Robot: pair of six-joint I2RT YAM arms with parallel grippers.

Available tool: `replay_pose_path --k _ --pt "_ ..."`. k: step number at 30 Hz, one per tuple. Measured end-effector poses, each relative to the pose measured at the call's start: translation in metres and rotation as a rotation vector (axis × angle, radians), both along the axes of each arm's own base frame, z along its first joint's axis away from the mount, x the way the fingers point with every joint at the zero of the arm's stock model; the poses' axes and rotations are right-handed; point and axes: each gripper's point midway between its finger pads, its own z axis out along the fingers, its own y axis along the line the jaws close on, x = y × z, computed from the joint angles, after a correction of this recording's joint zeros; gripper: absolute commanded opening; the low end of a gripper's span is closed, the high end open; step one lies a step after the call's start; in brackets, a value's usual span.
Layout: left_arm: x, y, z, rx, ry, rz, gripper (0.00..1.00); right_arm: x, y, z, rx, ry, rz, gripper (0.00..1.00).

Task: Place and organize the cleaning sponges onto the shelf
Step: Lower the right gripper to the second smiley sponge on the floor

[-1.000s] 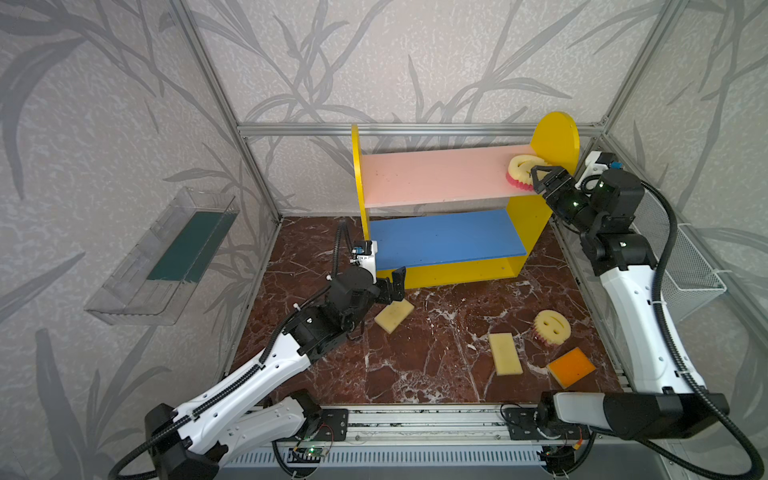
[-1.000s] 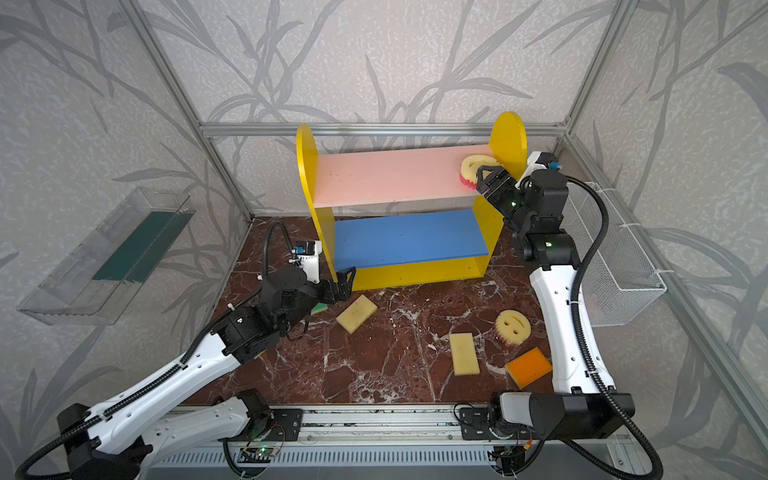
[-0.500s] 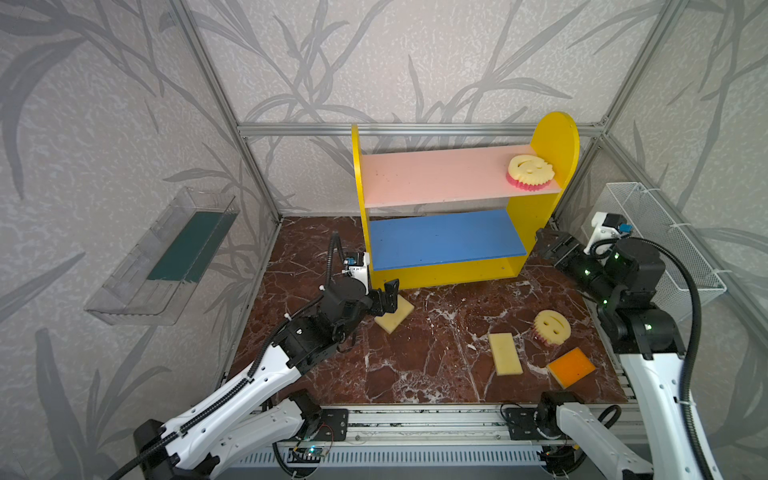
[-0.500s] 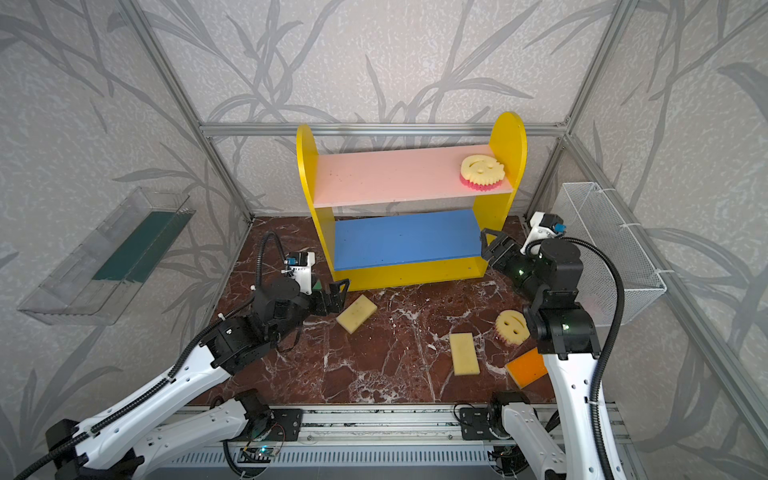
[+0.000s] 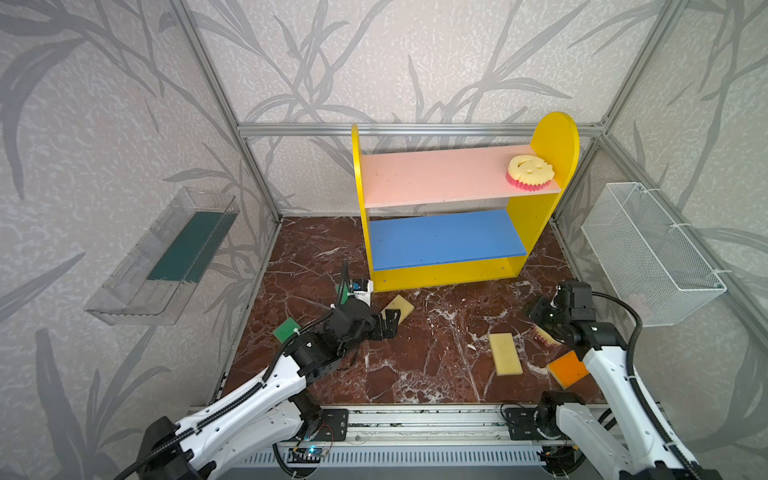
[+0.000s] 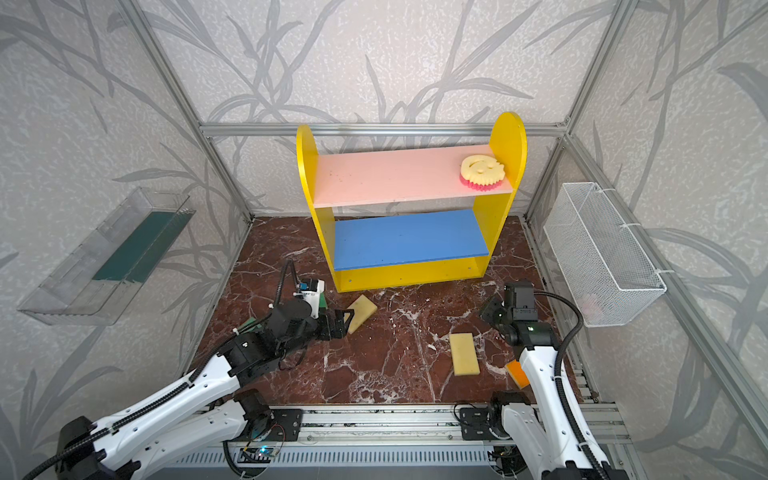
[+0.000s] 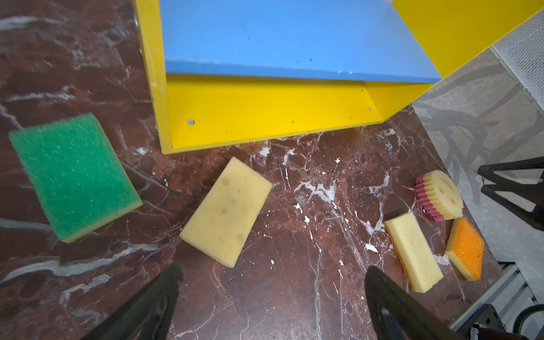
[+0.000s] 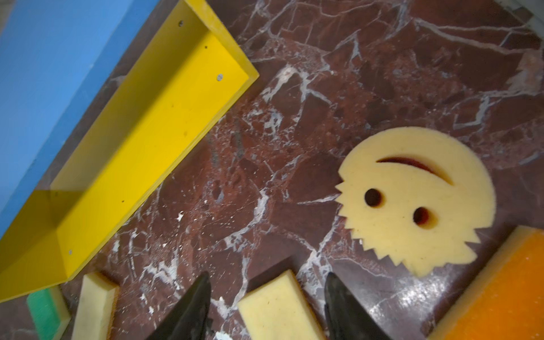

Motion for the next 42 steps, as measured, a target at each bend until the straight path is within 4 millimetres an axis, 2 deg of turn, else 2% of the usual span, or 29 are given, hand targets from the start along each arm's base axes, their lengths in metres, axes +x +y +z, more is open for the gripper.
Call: replay_pose_path --k 4,14,19,23,29,32,42 --pt "-0.004 0.001 -0.027 0.008 0.039 0.002 0.99 0.001 -0.014 -0.018 -0.057 0.076 -0.029 0.60" --pt "0.011 -0.016 -0.025 -0.049 -0.010 -0.005 0.99 0.004 -0.043 -0.051 -0.119 0.229 -0.081 0.79" --pt "0.013 -0.023 -0.035 -0.057 0.001 -0.022 0.99 0.009 -0.051 -0.061 -0.122 0.264 -0.091 0.80" --pt "0.014 -0.027 -0.039 -0.065 0.007 -0.034 0.99 0.015 -0.050 -0.070 -0.105 0.302 -0.066 0.78" --pt "0.016 -0.031 -0.034 -0.086 -0.007 -0.042 0.99 0.030 -0.039 -0.080 -0.049 0.336 -0.003 0.73" --pt "0.015 -0.030 -0.032 -0.094 -0.013 -0.040 0.99 0.033 -0.030 -0.079 -0.037 0.322 0.028 0.73" --pt "0.014 -0.026 -0.024 -0.126 -0.028 -0.026 0.99 0.037 0.052 -0.076 -0.004 0.294 0.275 0.72"
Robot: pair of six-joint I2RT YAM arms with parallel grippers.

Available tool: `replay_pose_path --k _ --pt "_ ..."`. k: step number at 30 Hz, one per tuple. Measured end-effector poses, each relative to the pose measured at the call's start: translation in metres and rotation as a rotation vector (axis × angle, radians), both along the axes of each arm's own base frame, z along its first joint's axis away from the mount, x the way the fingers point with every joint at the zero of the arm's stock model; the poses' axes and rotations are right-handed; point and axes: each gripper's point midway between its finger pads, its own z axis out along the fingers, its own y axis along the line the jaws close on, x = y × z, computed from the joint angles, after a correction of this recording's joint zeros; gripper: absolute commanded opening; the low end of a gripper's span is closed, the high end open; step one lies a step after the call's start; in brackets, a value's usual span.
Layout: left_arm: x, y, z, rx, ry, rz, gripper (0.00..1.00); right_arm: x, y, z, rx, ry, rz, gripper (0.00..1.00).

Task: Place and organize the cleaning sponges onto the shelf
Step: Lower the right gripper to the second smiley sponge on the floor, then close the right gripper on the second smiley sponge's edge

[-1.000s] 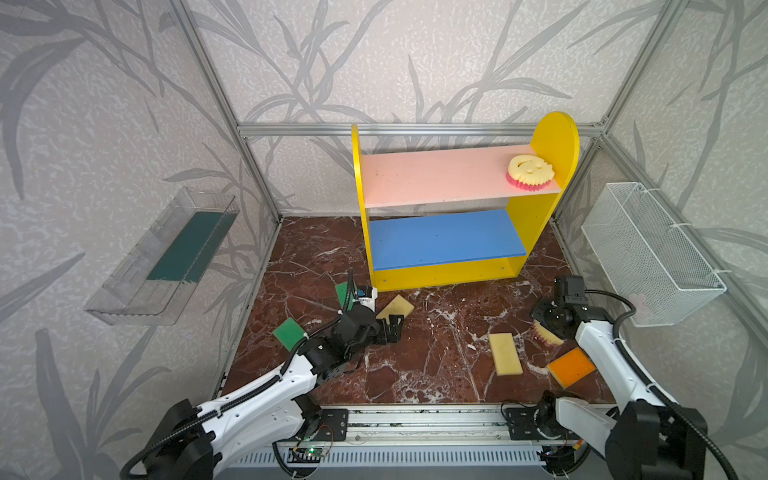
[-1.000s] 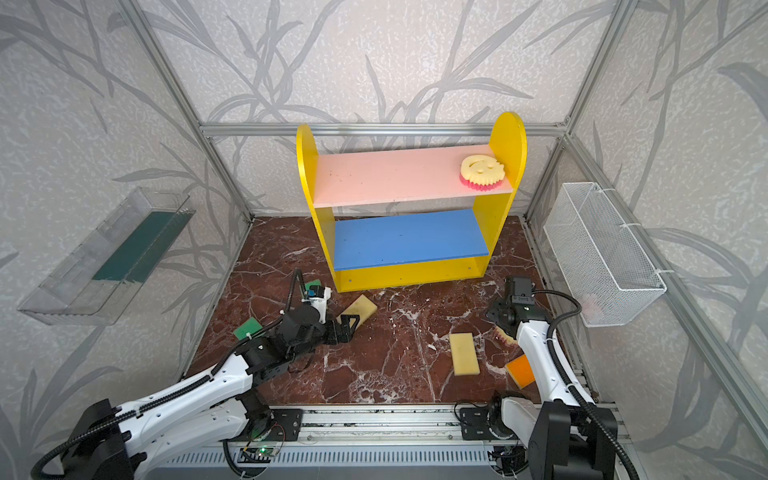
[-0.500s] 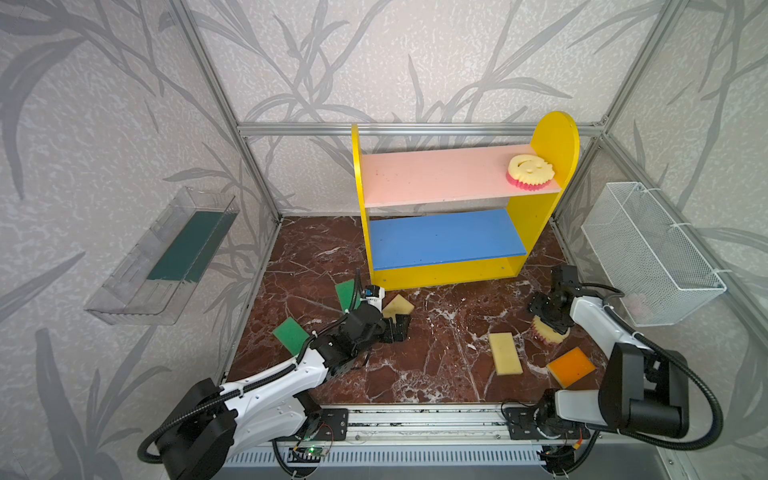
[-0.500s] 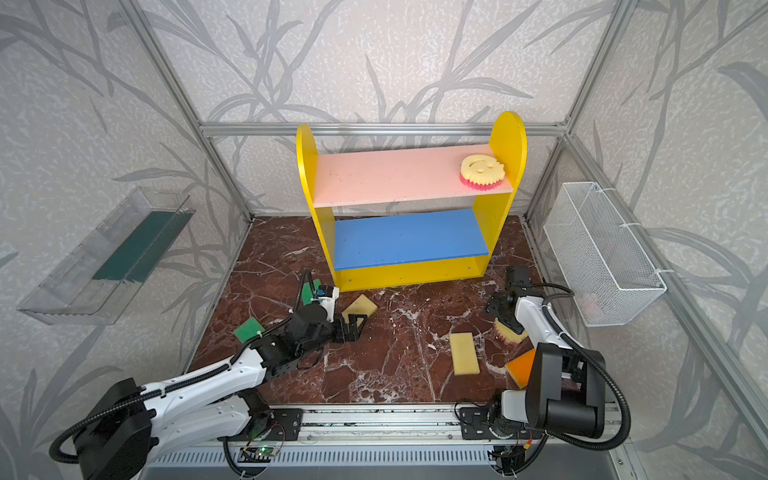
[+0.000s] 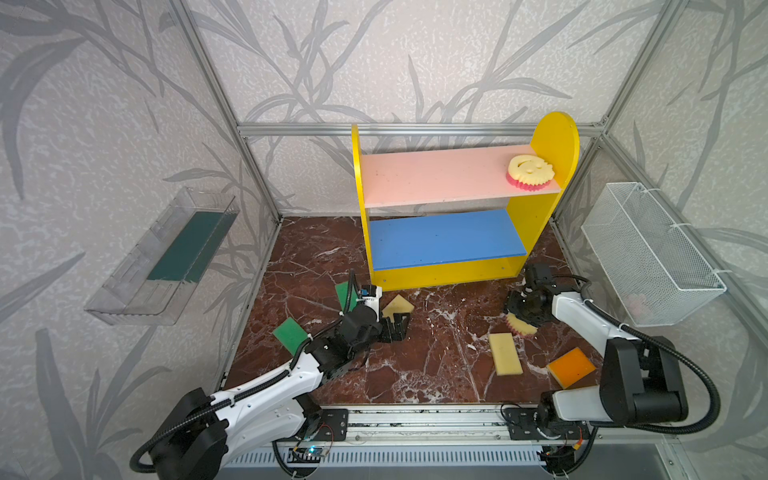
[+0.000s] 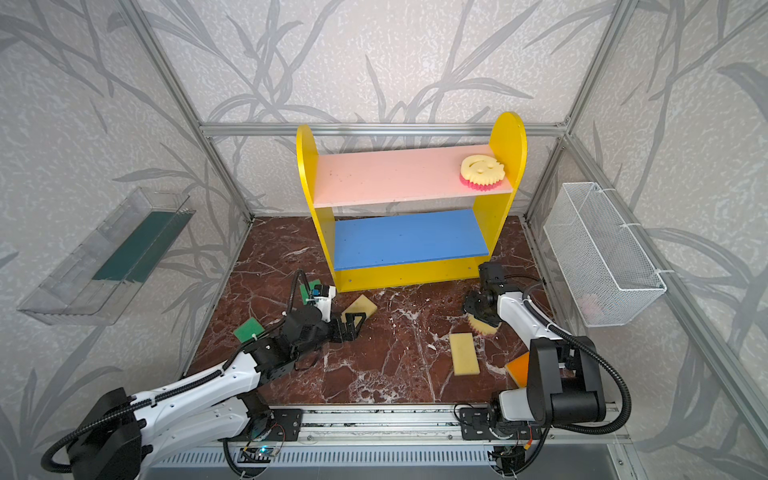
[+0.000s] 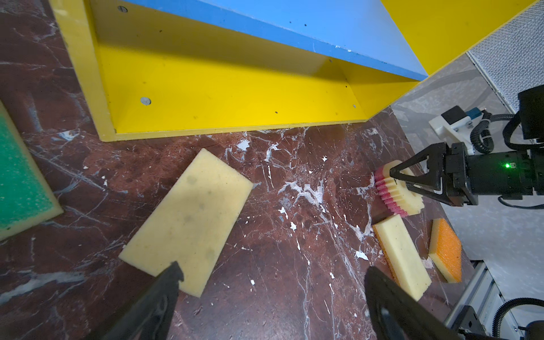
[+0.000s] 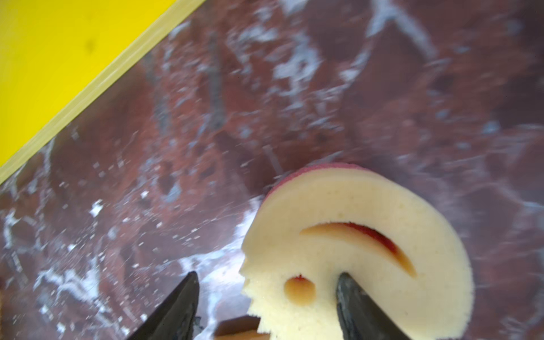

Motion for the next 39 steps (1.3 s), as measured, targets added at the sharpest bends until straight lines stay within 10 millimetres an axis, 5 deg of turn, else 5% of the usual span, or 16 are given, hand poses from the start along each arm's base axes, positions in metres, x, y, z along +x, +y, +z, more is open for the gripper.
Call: replay_pose_path --k 14,21,25,31,34,39 --pt "-0.006 0.010 -0.008 0.022 0.032 0.025 0.99 -0.017 0.096 0.010 0.121 -0.011 0.215 0.78" --pt "-0.005 0.011 -0.013 0.053 0.056 0.028 0.99 -0.016 0.104 0.055 0.188 -0.127 0.232 0.81" --pt "0.001 0.008 -0.006 0.058 0.047 0.031 0.99 -0.018 0.103 0.083 0.217 -0.215 0.241 0.76" --pt "0.010 -0.003 -0.005 0.076 0.060 0.019 0.99 -0.018 0.067 0.109 0.286 -0.312 0.134 0.38" --pt "0.016 -0.011 -0.013 0.092 0.087 0.003 0.99 -0.021 0.044 0.107 0.301 -0.325 0.062 0.36" --pt "0.024 -0.024 -0.029 0.116 0.126 -0.015 0.99 -0.039 0.025 0.071 0.339 -0.246 -0.017 0.37"
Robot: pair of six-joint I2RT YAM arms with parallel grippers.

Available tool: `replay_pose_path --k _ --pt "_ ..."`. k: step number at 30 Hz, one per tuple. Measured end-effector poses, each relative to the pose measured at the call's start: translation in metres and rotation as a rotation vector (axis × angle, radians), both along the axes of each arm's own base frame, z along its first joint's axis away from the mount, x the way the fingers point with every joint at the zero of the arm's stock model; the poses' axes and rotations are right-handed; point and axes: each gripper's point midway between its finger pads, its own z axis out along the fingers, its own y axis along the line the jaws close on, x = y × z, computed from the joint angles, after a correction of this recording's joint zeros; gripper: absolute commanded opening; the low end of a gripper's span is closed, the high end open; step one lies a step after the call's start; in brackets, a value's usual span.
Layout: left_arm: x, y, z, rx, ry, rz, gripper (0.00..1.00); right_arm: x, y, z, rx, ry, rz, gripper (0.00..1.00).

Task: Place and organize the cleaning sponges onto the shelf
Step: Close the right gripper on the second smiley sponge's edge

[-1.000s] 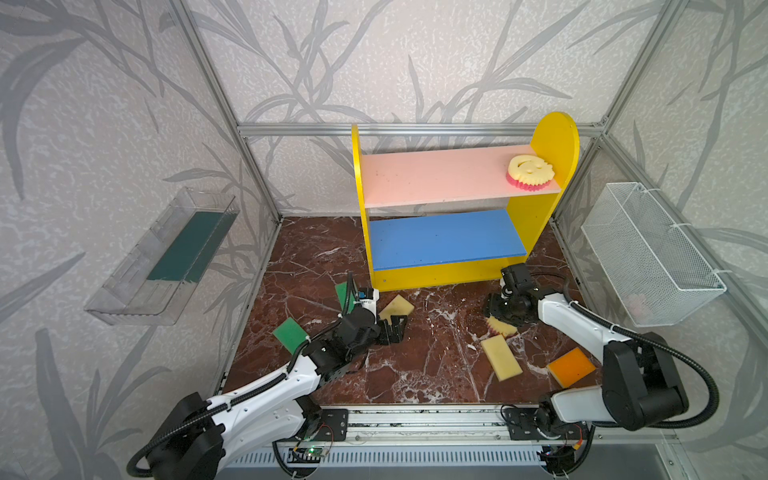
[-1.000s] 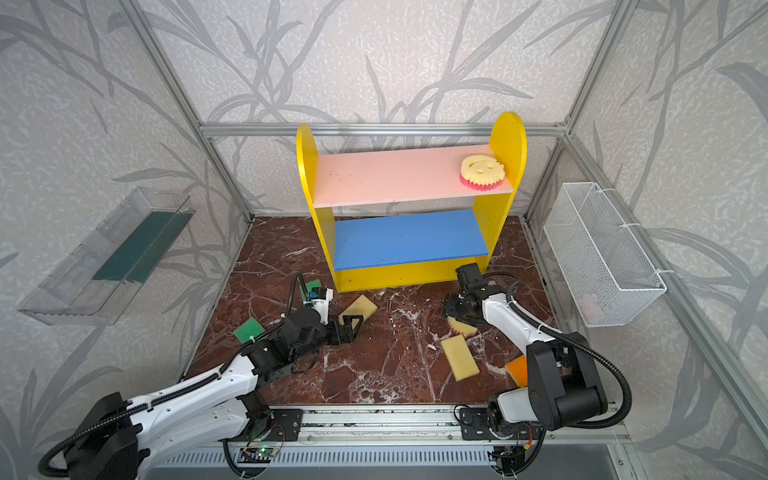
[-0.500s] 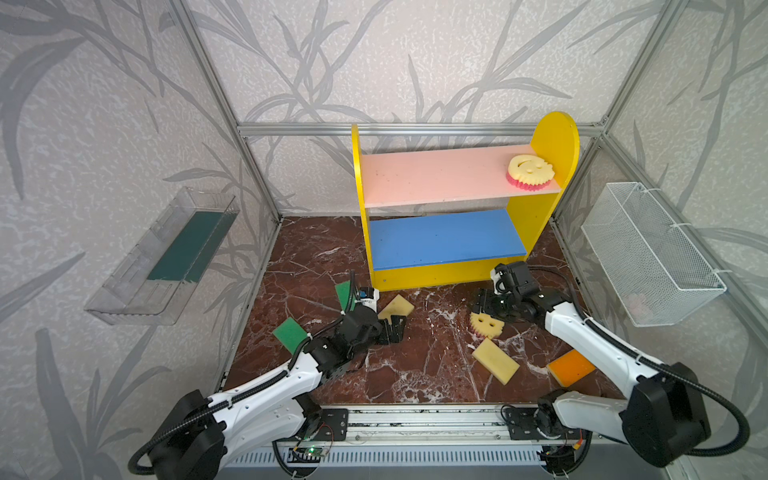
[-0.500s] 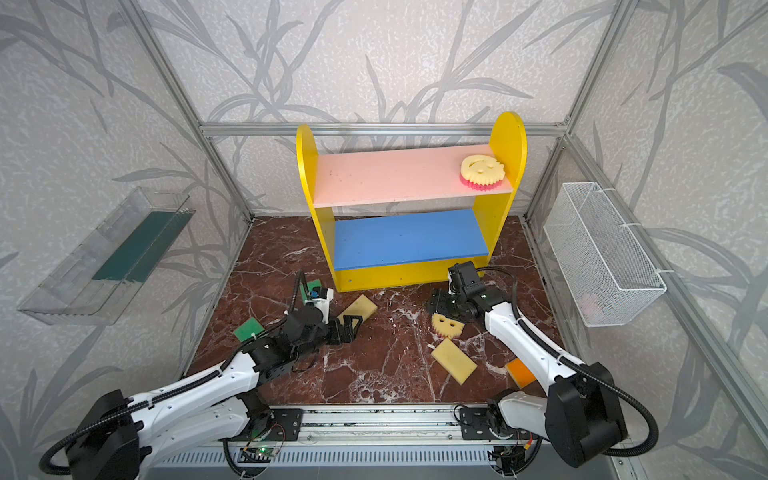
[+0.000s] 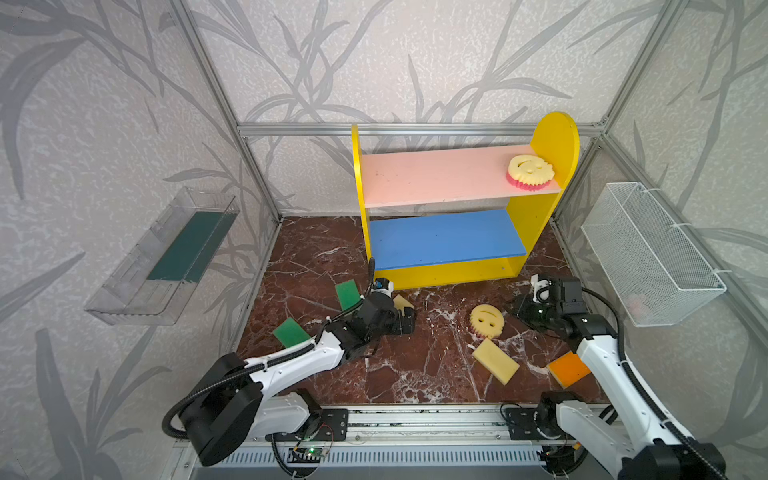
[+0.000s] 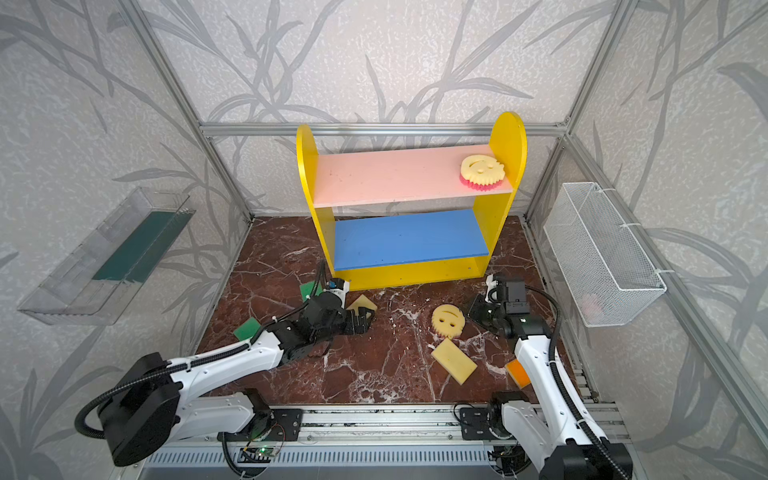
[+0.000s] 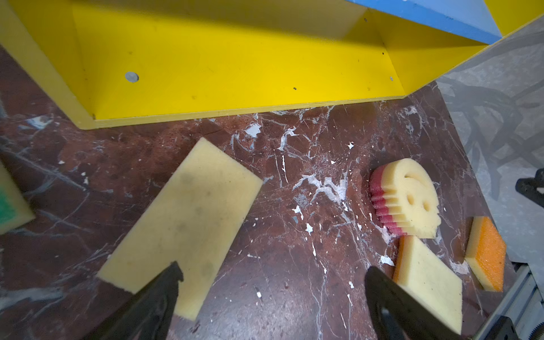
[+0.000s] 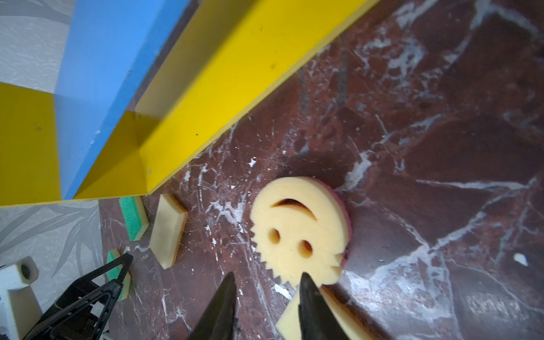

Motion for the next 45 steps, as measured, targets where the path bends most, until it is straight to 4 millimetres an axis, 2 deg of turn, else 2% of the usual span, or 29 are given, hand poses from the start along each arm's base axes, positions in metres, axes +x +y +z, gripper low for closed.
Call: replay_pose_path --k 5,16,23,26,35,39,45 --pt "0.006 -0.008 -0.006 0.004 0.011 -0.008 0.99 -0.016 0.000 -0.033 0.035 0.091 -0.002 0.37" --pt "0.011 -0.012 -0.009 0.004 0.010 -0.009 0.99 -0.009 0.007 -0.067 0.073 0.191 0.042 0.38" --pt "0.011 -0.013 -0.007 0.001 0.006 -0.009 0.99 -0.003 0.005 -0.073 0.068 0.185 0.044 0.33" --pt "0.012 -0.013 -0.009 0.003 0.008 -0.009 0.99 -0.002 0.005 -0.077 0.066 0.191 0.047 0.23" --pt "0.011 -0.013 -0.011 0.007 0.012 -0.009 0.99 -0.001 0.004 -0.080 0.064 0.189 0.051 0.12" --pt "0.011 -0.013 -0.011 0.007 0.013 -0.008 0.99 0.001 0.005 -0.082 0.066 0.185 0.054 0.01" --pt "0.011 -0.012 -0.009 0.011 0.015 -0.008 0.99 0.003 0.005 -0.081 0.065 0.175 0.058 0.00"
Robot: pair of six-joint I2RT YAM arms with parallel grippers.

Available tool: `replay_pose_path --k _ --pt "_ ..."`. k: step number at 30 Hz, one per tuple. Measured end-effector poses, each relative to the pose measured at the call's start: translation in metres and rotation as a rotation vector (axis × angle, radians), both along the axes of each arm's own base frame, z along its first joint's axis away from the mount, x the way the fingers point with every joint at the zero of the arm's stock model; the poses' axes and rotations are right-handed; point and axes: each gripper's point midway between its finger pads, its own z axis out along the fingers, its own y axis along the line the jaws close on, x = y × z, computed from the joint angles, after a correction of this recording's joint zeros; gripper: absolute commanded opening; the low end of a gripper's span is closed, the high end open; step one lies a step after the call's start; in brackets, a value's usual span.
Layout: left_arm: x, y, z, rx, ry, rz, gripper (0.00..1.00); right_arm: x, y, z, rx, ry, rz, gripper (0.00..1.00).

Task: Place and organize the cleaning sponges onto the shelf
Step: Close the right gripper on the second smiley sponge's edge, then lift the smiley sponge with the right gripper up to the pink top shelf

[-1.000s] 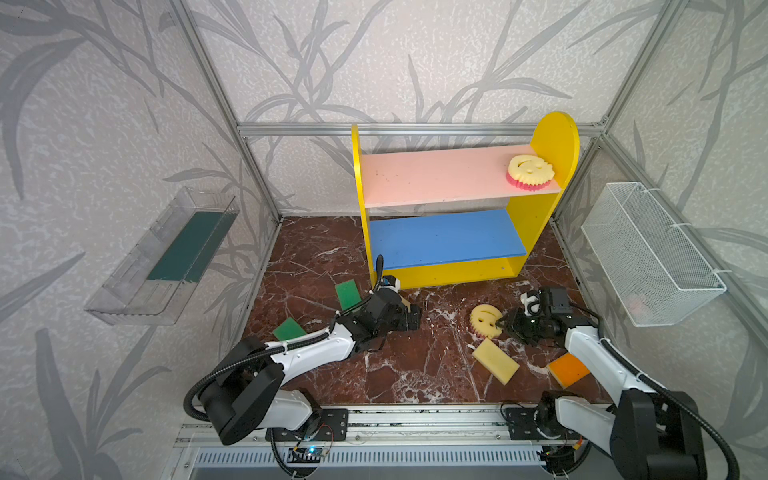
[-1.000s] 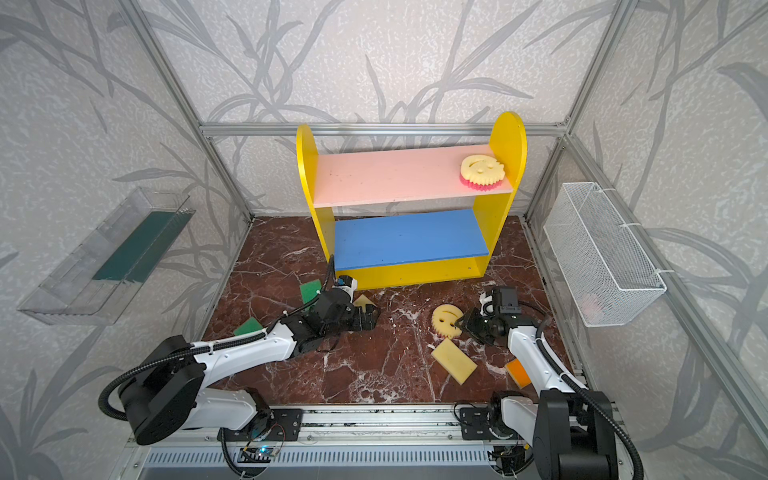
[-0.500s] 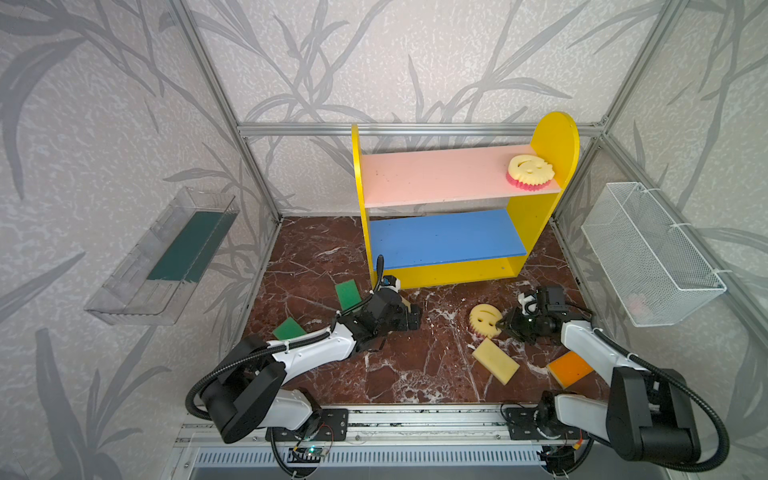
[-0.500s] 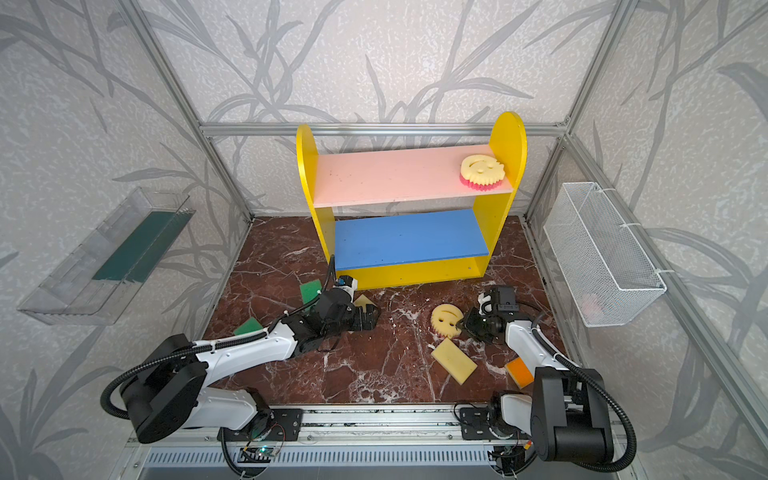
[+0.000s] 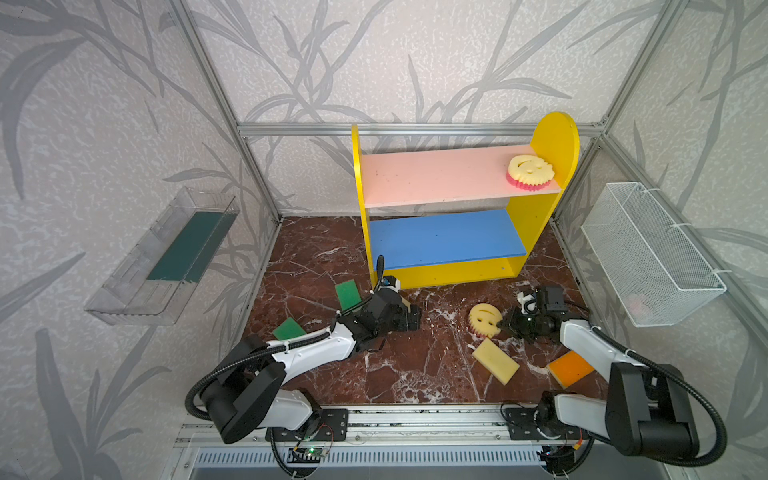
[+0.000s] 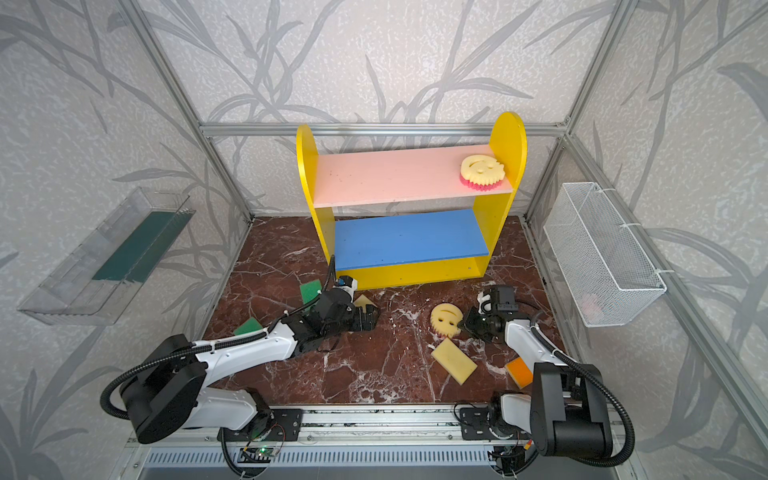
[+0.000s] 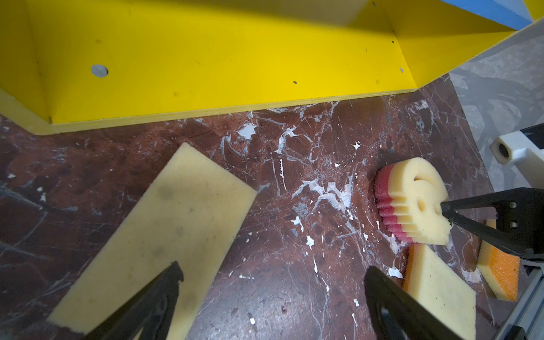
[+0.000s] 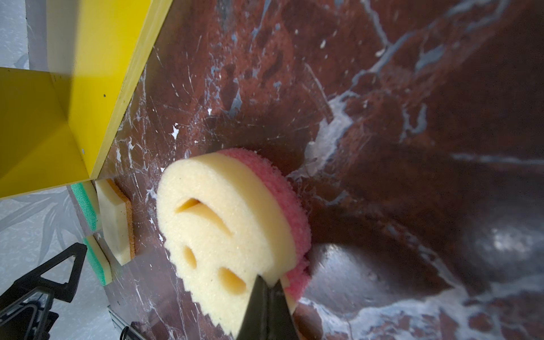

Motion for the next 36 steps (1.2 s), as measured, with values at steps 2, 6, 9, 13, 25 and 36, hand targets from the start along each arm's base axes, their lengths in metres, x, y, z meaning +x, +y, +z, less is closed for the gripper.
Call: replay_pose_path --k 2,6,9,13,25,36 --pt "0.000 0.000 0.004 -0.002 -0.002 0.002 0.99 0.001 0.000 0.002 0.000 -0.009 0.000 0.00" --pt "0.003 0.003 0.014 -0.019 -0.019 0.012 0.99 0.003 0.000 0.012 0.000 -0.048 0.002 0.00" --pt "0.003 0.009 0.025 -0.031 -0.034 0.024 0.99 0.003 0.001 0.023 0.002 -0.086 0.007 0.00" --pt "0.002 0.016 0.041 -0.043 -0.059 0.040 0.99 0.004 0.003 0.041 0.005 -0.144 0.019 0.00" --pt "-0.009 0.043 0.087 -0.017 -0.141 0.070 0.98 -0.003 0.015 0.147 0.046 -0.439 0.076 0.00" --pt "-0.023 0.069 0.144 0.017 -0.235 0.080 0.99 -0.014 0.025 0.248 0.095 -0.668 0.084 0.00"
